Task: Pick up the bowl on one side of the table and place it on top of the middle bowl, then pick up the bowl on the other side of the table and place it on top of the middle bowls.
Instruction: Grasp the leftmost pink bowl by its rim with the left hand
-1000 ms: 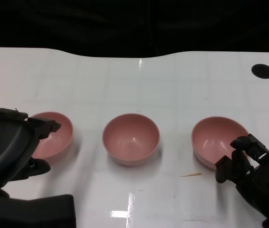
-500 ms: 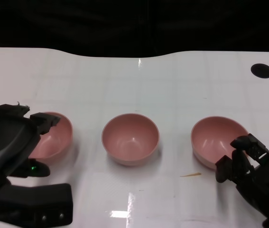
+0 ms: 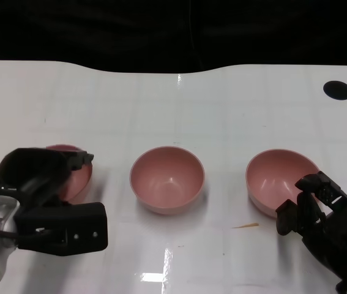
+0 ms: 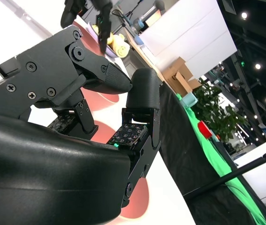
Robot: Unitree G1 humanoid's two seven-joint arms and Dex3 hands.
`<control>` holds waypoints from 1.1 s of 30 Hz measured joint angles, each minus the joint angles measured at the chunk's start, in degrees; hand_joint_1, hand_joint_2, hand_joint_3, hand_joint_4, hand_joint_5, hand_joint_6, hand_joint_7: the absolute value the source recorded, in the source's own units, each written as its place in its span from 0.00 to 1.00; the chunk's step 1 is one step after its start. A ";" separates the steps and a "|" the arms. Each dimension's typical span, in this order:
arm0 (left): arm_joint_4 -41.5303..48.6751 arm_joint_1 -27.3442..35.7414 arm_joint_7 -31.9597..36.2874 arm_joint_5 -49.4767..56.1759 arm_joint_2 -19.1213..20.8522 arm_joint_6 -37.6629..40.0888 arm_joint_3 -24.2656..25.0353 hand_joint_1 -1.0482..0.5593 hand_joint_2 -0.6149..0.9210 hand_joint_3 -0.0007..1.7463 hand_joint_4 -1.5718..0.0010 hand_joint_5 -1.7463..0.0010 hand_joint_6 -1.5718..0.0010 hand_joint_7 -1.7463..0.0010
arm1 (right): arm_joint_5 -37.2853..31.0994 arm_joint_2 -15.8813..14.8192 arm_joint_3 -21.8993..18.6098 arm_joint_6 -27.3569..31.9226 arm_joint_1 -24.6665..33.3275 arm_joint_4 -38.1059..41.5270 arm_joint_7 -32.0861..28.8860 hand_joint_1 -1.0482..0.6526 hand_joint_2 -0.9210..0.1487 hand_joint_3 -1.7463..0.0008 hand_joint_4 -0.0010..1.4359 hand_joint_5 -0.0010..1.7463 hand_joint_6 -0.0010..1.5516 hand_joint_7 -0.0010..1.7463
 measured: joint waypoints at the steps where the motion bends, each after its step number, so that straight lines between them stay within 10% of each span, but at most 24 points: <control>1: 1.97 -0.87 0.45 -0.34 -0.24 -0.42 -0.62 0.07 1.00 0.05 0.73 1.00 0.67 1.00 | 0.00 0.02 0.04 0.00 0.01 -0.05 0.00 0.60 0.36 0.33 0.65 0.96 0.58 0.76; 17: 17.43 -5.80 7.76 -4.18 -1.58 -4.80 -4.92 0.11 1.00 0.08 0.71 0.99 0.66 0.99 | 0.02 0.08 0.14 0.42 0.21 -0.63 -0.51 0.61 0.35 0.31 0.65 0.97 0.57 0.77; 33: 0.36 -0.76 5.05 -4.90 2.09 -0.12 -4.15 0.13 1.00 0.06 0.66 0.98 0.62 0.99 | 0.18 -0.22 -0.54 0.72 0.19 -0.33 1.08 0.60 0.32 0.35 0.62 1.00 0.56 0.77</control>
